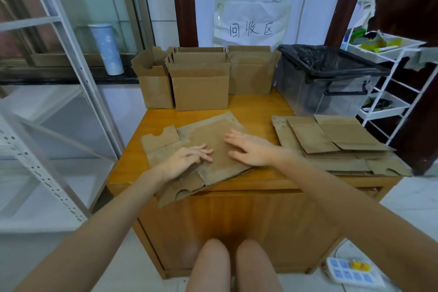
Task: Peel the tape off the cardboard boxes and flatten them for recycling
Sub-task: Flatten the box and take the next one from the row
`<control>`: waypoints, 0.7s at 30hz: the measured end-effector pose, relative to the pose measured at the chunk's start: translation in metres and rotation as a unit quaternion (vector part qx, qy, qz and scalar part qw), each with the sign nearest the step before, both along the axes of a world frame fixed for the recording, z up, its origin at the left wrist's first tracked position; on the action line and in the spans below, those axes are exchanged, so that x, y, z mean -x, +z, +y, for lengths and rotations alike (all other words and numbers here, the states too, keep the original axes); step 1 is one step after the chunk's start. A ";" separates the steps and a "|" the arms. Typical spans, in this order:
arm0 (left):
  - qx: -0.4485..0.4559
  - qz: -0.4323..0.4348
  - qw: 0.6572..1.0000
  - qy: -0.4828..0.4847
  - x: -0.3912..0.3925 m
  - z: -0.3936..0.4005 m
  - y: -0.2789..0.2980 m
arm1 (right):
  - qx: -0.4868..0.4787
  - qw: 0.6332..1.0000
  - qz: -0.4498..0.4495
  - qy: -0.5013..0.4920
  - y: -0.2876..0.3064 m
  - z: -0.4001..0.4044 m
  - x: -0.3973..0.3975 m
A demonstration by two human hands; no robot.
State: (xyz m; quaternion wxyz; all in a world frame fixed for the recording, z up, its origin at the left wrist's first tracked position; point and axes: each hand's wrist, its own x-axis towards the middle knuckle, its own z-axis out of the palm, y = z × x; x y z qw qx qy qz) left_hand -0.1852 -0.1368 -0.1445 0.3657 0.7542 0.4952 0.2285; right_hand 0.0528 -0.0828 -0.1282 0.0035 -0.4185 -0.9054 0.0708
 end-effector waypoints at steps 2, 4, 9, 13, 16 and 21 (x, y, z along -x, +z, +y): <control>-0.044 0.035 0.998 0.023 0.000 0.004 -0.011 | 0.014 0.999 -0.030 -0.013 -0.019 -0.006 0.005; -0.117 0.164 0.980 0.009 0.001 0.009 -0.019 | 0.009 0.999 -0.012 -0.038 -0.033 -0.016 0.008; -0.182 0.398 0.899 -0.019 0.013 0.021 -0.017 | -0.090 0.989 -0.081 -0.081 -0.024 -0.036 0.021; -0.188 0.438 0.879 0.000 0.012 0.025 -0.015 | -0.143 0.981 -0.098 -0.084 -0.009 -0.030 0.038; -0.117 0.345 0.931 0.011 0.013 0.023 -0.017 | -0.043 0.996 -0.029 -0.067 -0.024 -0.025 0.045; -0.101 0.345 0.928 0.097 0.021 0.021 -0.026 | 0.004 0.991 0.022 -0.135 -0.039 -0.020 0.031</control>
